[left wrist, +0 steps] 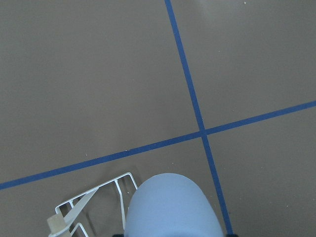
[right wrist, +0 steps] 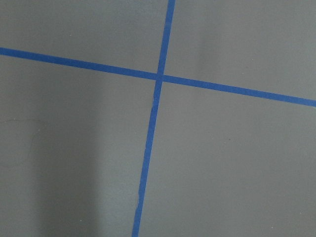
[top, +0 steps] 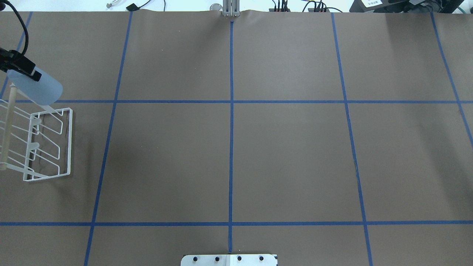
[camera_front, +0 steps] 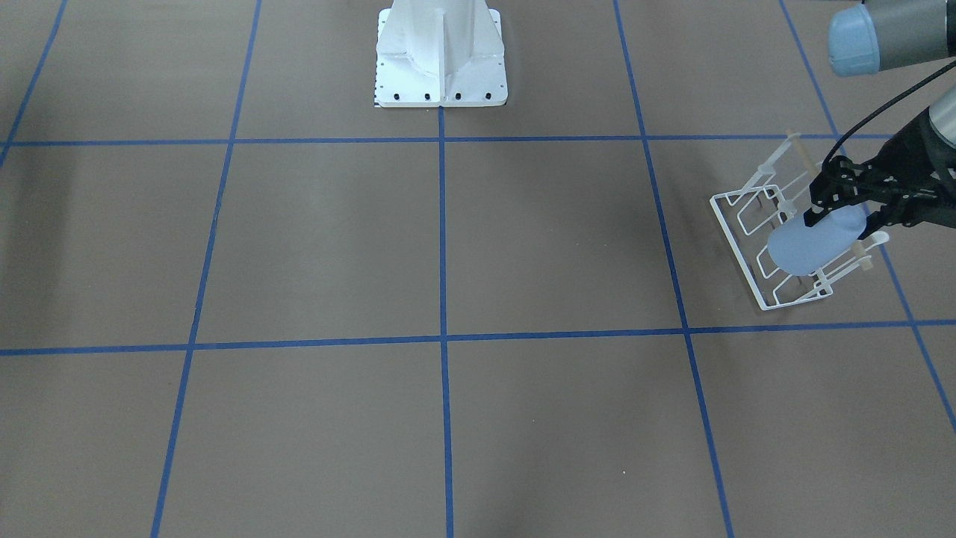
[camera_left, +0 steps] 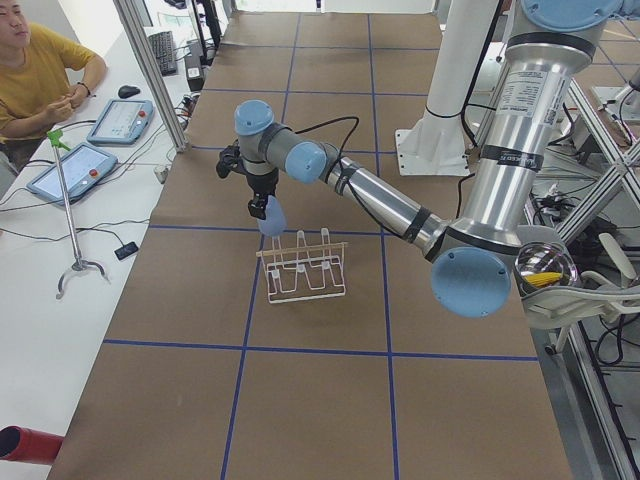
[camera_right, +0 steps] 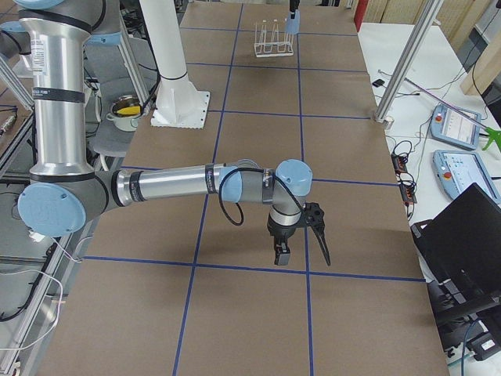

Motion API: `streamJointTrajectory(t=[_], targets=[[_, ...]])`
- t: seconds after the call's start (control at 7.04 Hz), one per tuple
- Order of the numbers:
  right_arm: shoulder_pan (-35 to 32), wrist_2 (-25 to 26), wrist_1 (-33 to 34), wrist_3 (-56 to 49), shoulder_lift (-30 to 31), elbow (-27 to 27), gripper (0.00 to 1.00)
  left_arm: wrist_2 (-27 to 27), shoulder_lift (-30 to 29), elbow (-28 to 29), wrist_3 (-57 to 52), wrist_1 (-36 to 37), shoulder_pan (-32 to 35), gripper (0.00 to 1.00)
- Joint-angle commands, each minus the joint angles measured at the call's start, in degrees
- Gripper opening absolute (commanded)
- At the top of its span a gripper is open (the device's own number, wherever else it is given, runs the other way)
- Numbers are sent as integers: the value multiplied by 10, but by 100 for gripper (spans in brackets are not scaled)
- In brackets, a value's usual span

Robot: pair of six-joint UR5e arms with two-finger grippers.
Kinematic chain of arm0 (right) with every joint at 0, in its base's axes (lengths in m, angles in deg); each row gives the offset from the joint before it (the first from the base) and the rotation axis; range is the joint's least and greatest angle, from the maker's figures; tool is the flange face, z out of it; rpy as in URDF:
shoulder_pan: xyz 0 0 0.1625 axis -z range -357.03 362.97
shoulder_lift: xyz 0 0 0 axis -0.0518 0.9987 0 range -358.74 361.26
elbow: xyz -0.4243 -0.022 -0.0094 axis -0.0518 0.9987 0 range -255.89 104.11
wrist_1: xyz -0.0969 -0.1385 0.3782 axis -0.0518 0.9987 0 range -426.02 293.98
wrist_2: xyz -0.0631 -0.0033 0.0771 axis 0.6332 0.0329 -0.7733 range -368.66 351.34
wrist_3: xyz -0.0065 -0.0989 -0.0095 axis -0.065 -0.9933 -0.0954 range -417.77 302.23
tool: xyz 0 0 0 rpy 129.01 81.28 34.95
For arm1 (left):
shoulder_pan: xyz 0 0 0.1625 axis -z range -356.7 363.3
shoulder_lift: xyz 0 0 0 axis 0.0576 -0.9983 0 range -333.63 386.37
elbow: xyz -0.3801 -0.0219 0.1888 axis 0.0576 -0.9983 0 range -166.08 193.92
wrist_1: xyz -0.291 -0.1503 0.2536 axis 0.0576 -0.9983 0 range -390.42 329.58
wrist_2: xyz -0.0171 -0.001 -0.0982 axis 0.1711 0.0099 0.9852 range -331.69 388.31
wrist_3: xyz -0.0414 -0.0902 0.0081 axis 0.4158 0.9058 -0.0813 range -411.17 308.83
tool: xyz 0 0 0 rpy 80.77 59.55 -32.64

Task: Hang cup on cup holder
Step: 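Lower the cup onto a rack peg with the left gripper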

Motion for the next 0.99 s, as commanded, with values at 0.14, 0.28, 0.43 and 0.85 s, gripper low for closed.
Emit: streamJointTrajectory(t=[0.14, 0.28, 0.43, 0.85], targets=[[1, 0, -5, 0, 0, 1, 100, -4, 3, -7, -2, 1, 1, 0], [1, 0, -10, 8, 0, 3, 100, -24, 4, -7, -3, 1, 1, 0], [1, 0, -10, 10, 0, 3, 100, -45, 5, -6, -2, 1, 1, 0], [1, 0, -10, 10, 0, 3, 100, -44, 16, -2, 2, -2, -3, 0]])
